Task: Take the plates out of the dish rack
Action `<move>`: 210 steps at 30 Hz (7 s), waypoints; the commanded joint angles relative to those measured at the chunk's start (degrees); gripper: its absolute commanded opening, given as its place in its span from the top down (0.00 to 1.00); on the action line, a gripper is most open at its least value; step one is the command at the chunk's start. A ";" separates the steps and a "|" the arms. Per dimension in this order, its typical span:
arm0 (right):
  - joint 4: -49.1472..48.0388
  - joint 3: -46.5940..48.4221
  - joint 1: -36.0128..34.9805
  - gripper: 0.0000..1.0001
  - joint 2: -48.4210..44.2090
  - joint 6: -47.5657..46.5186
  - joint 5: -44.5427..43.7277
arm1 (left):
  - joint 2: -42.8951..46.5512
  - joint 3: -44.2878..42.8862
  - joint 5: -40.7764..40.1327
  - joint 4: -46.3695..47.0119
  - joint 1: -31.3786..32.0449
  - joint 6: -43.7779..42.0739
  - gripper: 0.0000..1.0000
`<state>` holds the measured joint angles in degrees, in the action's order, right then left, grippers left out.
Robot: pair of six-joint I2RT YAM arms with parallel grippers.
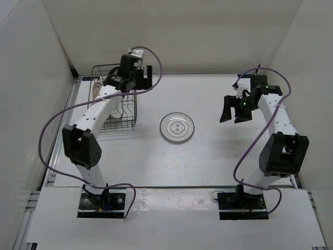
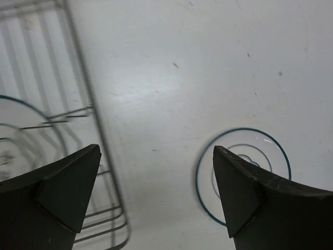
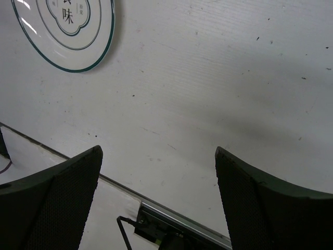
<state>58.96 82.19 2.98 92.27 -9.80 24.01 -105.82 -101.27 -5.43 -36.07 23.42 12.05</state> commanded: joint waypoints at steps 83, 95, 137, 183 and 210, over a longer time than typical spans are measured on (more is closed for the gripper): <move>0.37 -4.15 0.27 0.10 -2.09 -4.70 0.07 | 21.10 10.29 18.50 19.45 -16.65 16.23 0.99; 0.28 -6.61 0.18 0.10 -3.76 -5.84 -0.72 | 13.82 30.35 30.65 38.45 -8.13 30.41 0.99; 2.39 -7.22 0.27 0.10 -3.67 -10.06 -0.19 | -2.81 30.08 31.10 22.46 -0.57 21.61 0.58; 3.00 -8.28 0.27 0.10 -4.03 -11.29 -0.28 | -10.28 14.53 22.48 5.75 5.41 15.46 0.24; 1.95 -8.72 0.27 0.10 -2.97 -9.71 1.21 | -4.40 3.90 3.61 -6.73 6.46 -1.33 0.05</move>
<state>61.21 73.21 2.98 89.93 -19.92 23.73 -116.38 -94.41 4.54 -41.93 29.80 15.59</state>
